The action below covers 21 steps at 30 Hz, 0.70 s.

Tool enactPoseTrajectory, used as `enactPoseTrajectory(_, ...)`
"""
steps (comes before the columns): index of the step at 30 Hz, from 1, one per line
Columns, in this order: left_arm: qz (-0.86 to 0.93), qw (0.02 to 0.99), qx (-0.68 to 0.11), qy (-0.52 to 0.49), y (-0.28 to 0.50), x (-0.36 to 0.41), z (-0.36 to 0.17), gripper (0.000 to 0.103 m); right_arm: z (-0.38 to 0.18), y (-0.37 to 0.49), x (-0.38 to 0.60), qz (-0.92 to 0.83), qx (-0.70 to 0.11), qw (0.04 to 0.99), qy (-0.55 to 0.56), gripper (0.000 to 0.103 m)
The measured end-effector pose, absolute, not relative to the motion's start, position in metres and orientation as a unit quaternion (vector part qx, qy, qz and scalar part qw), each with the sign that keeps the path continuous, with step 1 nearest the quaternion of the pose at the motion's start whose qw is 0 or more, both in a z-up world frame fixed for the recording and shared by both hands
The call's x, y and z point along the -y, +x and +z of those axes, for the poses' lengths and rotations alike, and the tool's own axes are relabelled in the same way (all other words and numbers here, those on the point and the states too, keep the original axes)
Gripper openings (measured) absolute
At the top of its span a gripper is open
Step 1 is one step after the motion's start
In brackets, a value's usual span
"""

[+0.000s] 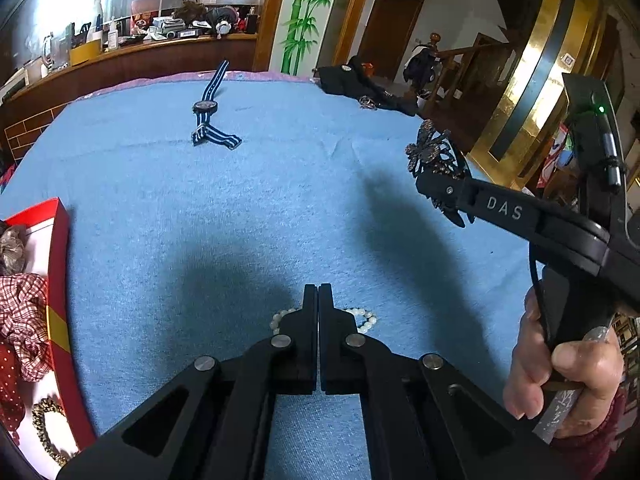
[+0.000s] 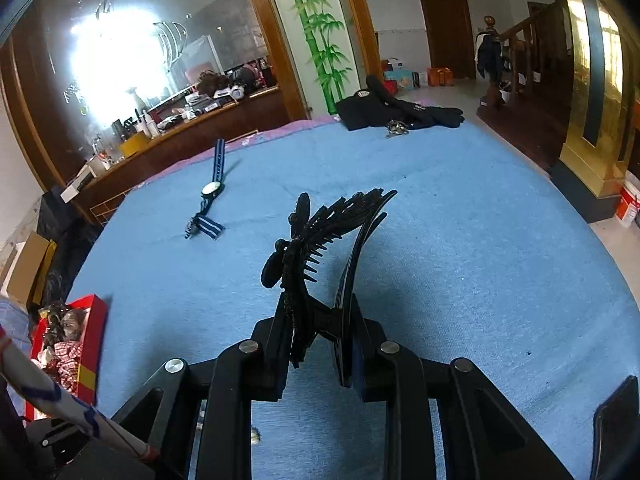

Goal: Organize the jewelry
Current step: 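Lift the white bead bracelet with the left tool while the right lifts the claw clip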

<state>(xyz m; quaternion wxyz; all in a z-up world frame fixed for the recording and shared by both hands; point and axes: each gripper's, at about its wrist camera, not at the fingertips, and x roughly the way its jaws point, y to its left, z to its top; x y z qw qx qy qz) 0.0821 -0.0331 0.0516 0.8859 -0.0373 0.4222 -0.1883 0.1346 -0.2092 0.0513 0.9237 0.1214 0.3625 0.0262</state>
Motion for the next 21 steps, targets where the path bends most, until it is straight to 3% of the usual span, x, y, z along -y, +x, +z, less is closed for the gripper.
enactPoseTrajectory(11, -0.188, 0.887, -0.419, -0.048, 0.078, 0.033, 0.066, 0.0, 0.059, 0.127, 0.217, 0.038, -0.349, 0.926, 0.139, 0.026)
enactPoseTrajectory(21, -0.174, 0.861, -0.469, -0.086, 0.098, 0.019, 0.051, 0.0, 0.063, 0.123, 0.229, 0.045, -0.344, 0.923, 0.165, 0.026)
